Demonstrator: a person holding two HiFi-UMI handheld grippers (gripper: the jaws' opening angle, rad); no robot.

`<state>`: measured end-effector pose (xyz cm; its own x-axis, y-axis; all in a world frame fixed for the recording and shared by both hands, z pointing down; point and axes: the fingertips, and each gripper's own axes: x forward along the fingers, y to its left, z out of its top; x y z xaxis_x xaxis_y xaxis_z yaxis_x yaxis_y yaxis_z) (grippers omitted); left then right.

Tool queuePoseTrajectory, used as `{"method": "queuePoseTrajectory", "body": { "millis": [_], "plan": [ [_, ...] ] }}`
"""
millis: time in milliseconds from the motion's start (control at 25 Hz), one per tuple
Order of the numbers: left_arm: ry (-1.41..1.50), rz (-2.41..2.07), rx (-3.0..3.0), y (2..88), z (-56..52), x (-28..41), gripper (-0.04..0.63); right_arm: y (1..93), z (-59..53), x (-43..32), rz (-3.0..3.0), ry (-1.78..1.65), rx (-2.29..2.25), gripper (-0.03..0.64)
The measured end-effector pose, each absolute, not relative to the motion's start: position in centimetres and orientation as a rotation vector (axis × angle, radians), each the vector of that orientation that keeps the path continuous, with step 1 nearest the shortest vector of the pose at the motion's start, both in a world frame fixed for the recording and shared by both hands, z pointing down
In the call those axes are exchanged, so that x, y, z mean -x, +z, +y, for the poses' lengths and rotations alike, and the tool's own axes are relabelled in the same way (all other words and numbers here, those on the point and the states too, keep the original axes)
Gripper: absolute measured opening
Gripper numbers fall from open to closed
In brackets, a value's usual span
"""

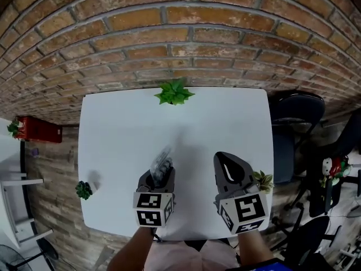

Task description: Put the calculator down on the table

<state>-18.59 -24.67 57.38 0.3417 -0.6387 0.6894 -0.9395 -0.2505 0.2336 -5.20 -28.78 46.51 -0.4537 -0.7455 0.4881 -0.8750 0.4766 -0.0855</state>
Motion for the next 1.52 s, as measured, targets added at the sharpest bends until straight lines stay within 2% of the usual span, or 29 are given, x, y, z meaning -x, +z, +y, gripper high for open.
{"method": "queuePoseTrajectory", "body": {
  "millis": [600, 840, 1000, 1120, 1520],
  "plan": [
    [0.712, -1.354, -1.942, 59.0, -25.8, 18.7, 0.147, 46.7, -29.6, 4.1, -2.338, 0.489, -1.391, 0.005],
    [0.695, -1.391, -1.974, 58.4, -26.6, 18.9, 0.216, 46.7, -29.8, 3.9, -2.334, 0.486, -1.392, 0.005],
    [0.695, -1.434, -1.956, 58.3, -26.7, 19.6, 0.315, 46.5, -29.9, 4.3, -2.345, 0.475, -1.379, 0.005],
    [0.716, -1.461, -1.942, 58.3, -26.7, 20.3, 0.355, 46.5, -29.7, 4.4, -2.345, 0.479, -1.378, 0.005],
    [0.72, -1.594, -1.945, 56.7, -26.2, 23.0, 0.375, 45.8, -28.8, 5.0, -2.366, 0.457, -1.362, 0.005]
  ]
}}
